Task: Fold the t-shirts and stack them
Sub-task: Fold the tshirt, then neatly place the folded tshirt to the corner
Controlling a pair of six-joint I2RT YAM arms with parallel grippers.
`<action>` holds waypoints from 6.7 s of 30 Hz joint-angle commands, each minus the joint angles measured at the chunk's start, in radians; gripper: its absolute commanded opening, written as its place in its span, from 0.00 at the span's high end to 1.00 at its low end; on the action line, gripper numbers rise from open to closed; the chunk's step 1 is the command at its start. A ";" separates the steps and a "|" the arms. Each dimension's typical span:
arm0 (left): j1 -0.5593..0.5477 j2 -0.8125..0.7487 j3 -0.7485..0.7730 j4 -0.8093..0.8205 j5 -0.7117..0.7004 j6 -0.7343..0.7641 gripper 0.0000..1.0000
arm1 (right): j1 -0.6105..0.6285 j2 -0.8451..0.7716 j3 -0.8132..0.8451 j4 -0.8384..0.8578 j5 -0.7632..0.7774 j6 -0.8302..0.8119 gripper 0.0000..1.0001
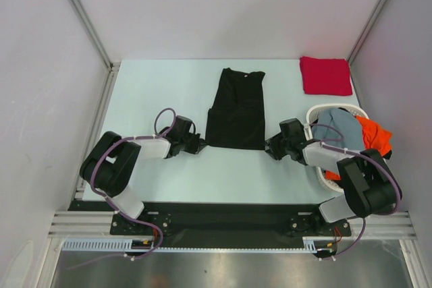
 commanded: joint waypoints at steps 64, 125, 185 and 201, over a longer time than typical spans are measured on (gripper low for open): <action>-0.054 -0.267 -0.230 -0.158 0.043 0.169 1.00 | 0.071 -0.238 -0.147 -0.105 -0.088 -0.326 1.00; 0.167 0.528 1.128 -0.398 0.277 0.684 1.00 | -0.295 0.605 1.067 -0.487 -0.513 -0.757 1.00; 0.204 0.713 1.183 -0.143 0.506 1.035 0.73 | -0.402 0.980 1.333 -0.221 -0.737 -0.725 0.67; -0.026 0.193 0.913 -0.469 0.157 1.285 0.67 | -0.313 0.494 1.050 -0.556 -0.571 -0.954 0.59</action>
